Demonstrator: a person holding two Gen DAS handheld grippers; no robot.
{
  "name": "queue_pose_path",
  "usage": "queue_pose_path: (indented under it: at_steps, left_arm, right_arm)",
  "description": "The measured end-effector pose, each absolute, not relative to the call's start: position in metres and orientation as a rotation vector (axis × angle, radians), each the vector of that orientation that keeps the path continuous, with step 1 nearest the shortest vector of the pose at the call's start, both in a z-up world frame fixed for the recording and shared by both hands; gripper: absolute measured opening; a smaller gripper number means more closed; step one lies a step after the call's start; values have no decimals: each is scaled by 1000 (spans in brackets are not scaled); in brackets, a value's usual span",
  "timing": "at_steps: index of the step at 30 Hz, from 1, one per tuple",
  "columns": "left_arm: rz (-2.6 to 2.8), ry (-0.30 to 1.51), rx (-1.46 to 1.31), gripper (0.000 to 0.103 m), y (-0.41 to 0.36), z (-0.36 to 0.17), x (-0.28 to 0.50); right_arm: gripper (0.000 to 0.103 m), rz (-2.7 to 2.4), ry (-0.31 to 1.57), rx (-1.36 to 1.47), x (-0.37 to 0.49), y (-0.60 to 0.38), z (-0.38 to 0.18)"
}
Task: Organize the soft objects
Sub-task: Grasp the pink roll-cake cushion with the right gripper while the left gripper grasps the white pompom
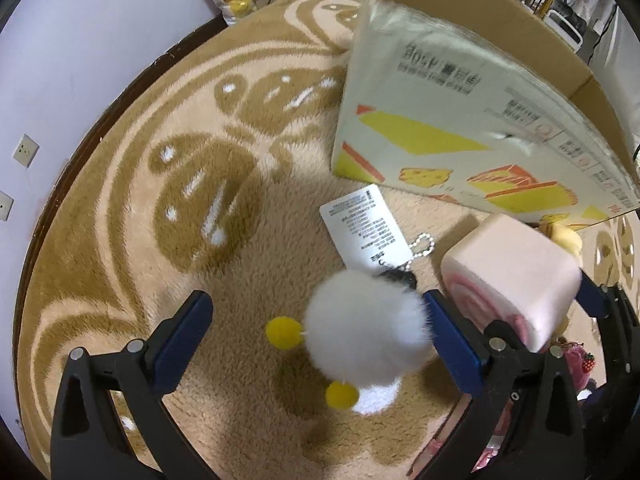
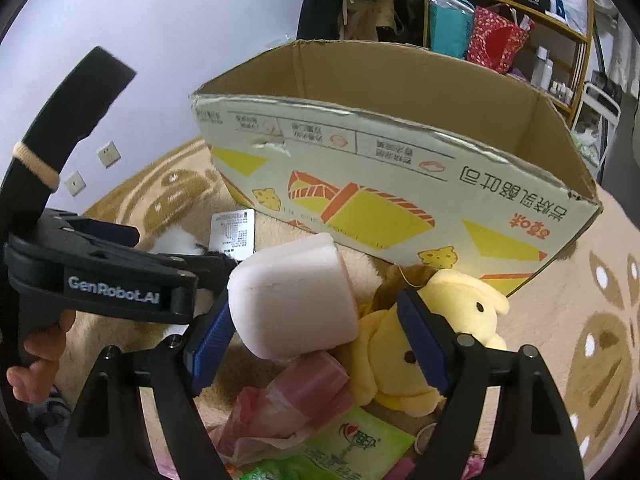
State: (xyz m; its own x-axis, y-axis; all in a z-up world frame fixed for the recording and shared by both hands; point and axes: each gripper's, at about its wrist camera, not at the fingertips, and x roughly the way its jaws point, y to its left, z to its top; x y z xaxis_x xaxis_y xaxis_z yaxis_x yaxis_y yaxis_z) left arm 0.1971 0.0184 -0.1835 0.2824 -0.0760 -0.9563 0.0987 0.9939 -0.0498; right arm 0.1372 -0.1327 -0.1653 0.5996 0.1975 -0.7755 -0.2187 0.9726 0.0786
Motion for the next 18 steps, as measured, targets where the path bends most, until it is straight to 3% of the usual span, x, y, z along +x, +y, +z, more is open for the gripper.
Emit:
queue_pose_path:
  at_steps: [7, 9, 10, 14, 18]
  left_arm:
    - [-140, 1321, -3, 82, 19, -187, 196]
    - [-150, 1324, -2, 75, 19, -185, 193]
    - [-170, 1330, -7, 65, 18, -185, 193]
    - [-236, 1337, -2, 32, 10, -182, 185]
    - [-228, 1295, 69, 32, -1, -180, 177]
  right_arm:
    - [84, 235, 888, -54, 136, -130, -166]
    - [84, 238, 881, -39, 136, -132, -165]
    - [83, 238, 874, -29, 135, -133, -164]
    - [53, 264, 856, 8, 134, -136, -160]
    - [50, 264, 852, 26, 131, -137, -157]
